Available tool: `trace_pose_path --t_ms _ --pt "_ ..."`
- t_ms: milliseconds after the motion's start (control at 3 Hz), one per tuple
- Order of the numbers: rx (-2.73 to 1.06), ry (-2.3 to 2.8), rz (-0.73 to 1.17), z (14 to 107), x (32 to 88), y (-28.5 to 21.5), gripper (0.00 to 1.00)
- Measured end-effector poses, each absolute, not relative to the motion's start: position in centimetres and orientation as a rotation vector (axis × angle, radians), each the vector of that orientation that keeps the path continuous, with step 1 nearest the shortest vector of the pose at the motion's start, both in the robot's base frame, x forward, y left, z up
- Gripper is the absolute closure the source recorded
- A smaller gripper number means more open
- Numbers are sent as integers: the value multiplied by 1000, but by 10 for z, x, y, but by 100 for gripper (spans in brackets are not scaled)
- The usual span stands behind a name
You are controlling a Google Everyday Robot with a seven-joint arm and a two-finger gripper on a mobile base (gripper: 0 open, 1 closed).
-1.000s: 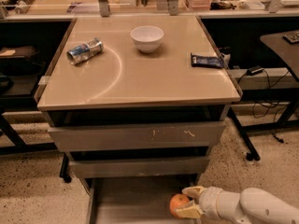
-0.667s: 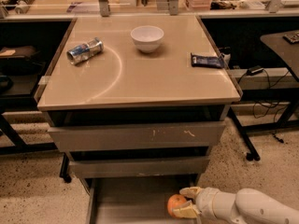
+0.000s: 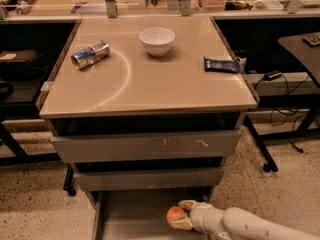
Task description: Place orange into bottom drawer
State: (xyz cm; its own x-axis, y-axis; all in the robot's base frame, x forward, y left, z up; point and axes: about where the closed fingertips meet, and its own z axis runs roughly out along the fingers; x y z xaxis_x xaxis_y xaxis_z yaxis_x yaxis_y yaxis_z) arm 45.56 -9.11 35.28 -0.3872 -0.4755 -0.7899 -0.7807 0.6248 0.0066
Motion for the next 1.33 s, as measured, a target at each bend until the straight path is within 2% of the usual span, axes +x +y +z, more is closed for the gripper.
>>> trace_pose_path --t_ms 667,1333 --pt "-1050 2004 359 267 496 -79 100" --pt "-1070 1962 505 186 513 -97 100"
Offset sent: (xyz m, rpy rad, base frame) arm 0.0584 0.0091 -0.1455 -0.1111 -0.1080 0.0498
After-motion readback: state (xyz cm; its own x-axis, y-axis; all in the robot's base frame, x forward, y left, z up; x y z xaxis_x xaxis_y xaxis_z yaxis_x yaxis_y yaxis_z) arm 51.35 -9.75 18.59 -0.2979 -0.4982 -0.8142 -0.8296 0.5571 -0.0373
